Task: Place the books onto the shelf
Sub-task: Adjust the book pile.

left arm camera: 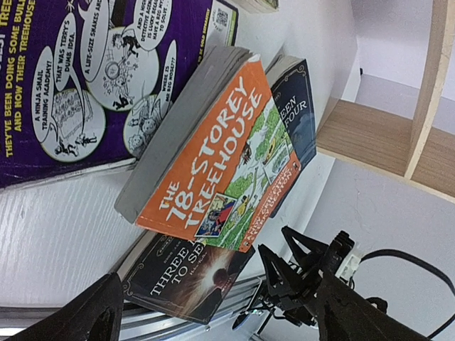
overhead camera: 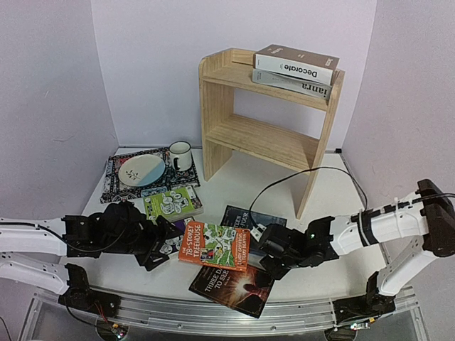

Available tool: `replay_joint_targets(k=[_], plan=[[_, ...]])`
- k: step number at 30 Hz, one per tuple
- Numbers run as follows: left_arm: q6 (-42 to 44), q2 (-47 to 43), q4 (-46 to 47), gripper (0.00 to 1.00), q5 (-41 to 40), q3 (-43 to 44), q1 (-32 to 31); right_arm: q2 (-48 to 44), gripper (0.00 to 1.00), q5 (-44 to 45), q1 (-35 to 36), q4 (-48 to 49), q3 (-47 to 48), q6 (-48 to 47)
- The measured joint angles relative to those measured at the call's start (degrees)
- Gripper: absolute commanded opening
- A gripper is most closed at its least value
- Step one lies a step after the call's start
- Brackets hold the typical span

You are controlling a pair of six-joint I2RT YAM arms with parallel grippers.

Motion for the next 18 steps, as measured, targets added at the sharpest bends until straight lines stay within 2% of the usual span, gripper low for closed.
replay_joint_targets(k=[6, 18], plan=[[-1.1, 0.3, -0.1, 0.96, -1.8, 0.1, -3.3, 4.5, 0.49, -1.6, 0.4, 2.7, 1.9, -0.4], [-2.1, -0.5, 0.7, 0.97, -4.5, 0.0, -4.5, 12.2, 0.49, -9.7, 1.3, 13.2, 11.1, -2.6]])
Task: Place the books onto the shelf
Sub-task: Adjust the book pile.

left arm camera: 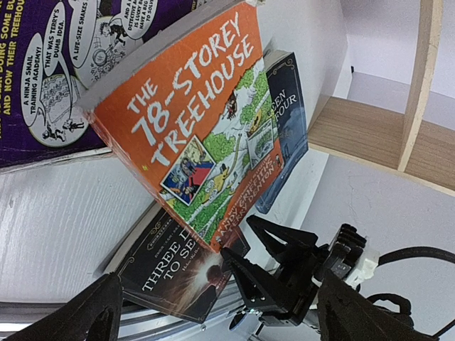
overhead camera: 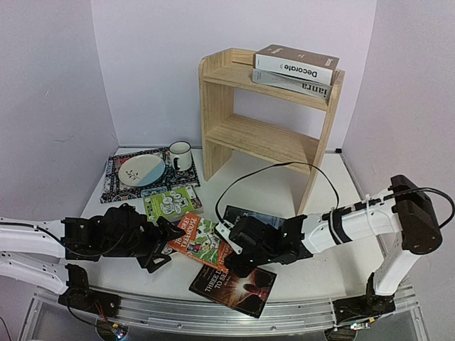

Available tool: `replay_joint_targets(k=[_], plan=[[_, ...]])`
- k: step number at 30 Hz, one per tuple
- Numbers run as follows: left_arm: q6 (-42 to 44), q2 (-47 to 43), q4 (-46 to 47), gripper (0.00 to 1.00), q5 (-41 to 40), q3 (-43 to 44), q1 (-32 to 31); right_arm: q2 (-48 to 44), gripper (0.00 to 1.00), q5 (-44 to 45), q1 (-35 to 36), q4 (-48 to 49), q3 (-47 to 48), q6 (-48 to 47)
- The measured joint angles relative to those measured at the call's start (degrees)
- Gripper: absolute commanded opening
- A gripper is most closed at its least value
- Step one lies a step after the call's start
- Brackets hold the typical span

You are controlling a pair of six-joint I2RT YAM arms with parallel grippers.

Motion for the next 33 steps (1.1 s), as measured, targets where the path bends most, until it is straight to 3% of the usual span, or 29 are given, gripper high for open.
replay_joint_targets(k=[8, 19, 28, 33], plan=[[-0.9, 3.0, 6.7, 0.97, -0.1, -2.3, -0.2, -1.0, 0.52, -1.1, 0.0, 3.3, -1.6, -0.5], [-2.6, 5.3, 17.4, 1.0, -1.5, -6.5, -0.5, -9.8, 0.56, 3.1, 0.0, 3.8, -8.2, 0.0], [-2.7, 13.6, 20.5, 0.95, -1.0, -5.9, -0.6, -12.7, 0.57, 6.6, 0.0, 2.5, -10.2, 0.6], [-1.7, 17.0, 26.9, 0.96, -1.1, -6.2, -0.8, -14.7, 0.57, 7.0, 0.0, 2.3, -10.4, 0.6]])
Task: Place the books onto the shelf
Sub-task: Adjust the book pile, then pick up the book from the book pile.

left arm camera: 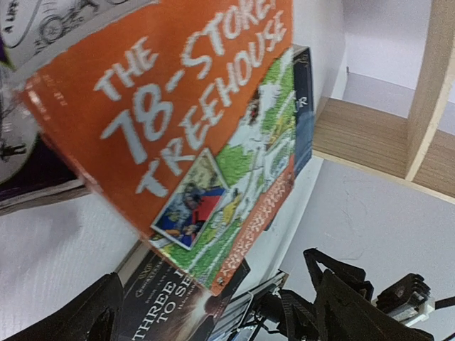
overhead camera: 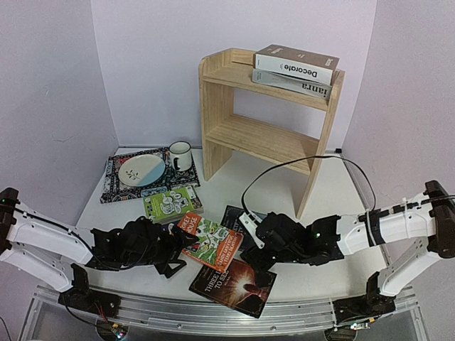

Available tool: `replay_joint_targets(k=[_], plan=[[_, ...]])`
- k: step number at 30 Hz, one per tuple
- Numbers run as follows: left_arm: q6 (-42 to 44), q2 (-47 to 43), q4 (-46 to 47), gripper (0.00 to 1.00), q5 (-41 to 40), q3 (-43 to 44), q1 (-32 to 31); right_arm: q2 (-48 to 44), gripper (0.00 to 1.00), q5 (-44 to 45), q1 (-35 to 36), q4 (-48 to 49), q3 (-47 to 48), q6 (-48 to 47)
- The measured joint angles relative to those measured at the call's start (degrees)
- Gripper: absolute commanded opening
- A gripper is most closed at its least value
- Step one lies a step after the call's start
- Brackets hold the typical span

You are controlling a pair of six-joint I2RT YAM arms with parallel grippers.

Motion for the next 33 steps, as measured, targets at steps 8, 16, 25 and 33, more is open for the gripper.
replay_joint_targets(k=[8, 16, 25, 33], plan=[[1.4, 0.0, 10.6, 0.91, -4.2, -4.4, 0.0, -3.7, 0.58, 0.1, 0.0, -1.5, -1.2, 0.0], [0.5, 11.1, 15.1, 0.88, -0.5, -2.5, 0.0, -4.5, 0.58, 0.4, 0.0, -2.1, -1.5, 0.0], [0.4, 17.8, 21.7, 0.69, 0.3, -1.6, 0.0, -4.7, 0.58, 0.6, 0.0, -2.2, -1.5, -0.2], [1.4, 18.8, 23.2, 0.31, -1.4, -1.6, 0.0, -6.1, 0.58, 1.1, 0.0, -2.6, -1.8, -0.6]])
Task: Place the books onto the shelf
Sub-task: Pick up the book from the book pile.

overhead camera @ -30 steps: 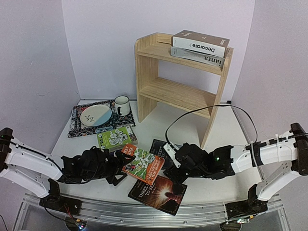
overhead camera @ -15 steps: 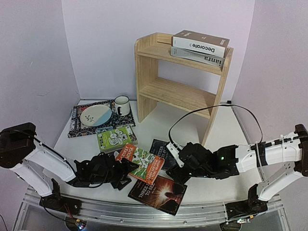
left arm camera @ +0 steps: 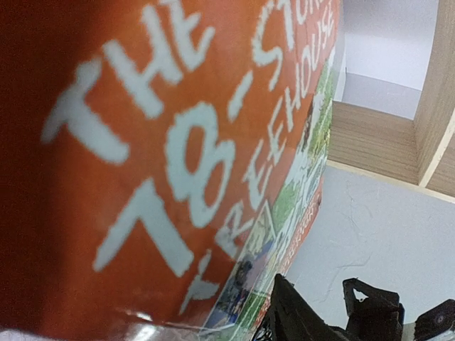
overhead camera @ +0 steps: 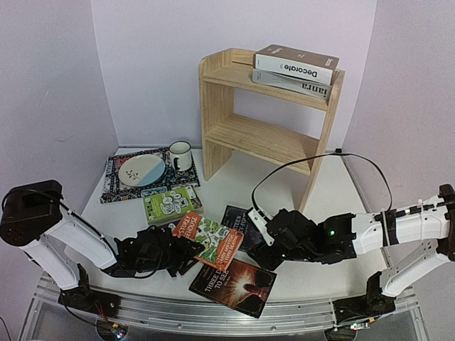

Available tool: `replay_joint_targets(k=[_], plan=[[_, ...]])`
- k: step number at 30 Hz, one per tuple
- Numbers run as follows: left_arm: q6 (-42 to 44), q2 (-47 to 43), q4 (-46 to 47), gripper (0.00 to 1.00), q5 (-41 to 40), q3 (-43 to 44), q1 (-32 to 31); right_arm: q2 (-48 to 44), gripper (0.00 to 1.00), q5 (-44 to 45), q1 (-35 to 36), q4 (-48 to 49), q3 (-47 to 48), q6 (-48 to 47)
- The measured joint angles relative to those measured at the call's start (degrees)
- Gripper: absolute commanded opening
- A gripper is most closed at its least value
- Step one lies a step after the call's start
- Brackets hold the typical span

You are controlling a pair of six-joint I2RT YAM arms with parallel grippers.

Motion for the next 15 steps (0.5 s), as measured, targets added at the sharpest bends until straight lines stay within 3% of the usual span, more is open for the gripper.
replay_joint_targets(k=[4, 8, 15], plan=[[2.6, -0.4, 0.5, 0.11, -1.6, 0.0, 0.0, 0.0, 0.58, 0.0, 0.0, -0.2, 0.0, -0.3], [7.4, -3.2, 0.2, 0.0, -1.8, 0.4, 0.0, 0.0, 0.57, 0.0, 0.0, -0.3, 0.0, -0.5], [14.8, -11.0, -3.2, 0.0, -2.1, 0.4, 0.0, -0.1, 0.56, 0.6, 0.0, -0.3, 0.0, -0.8]])
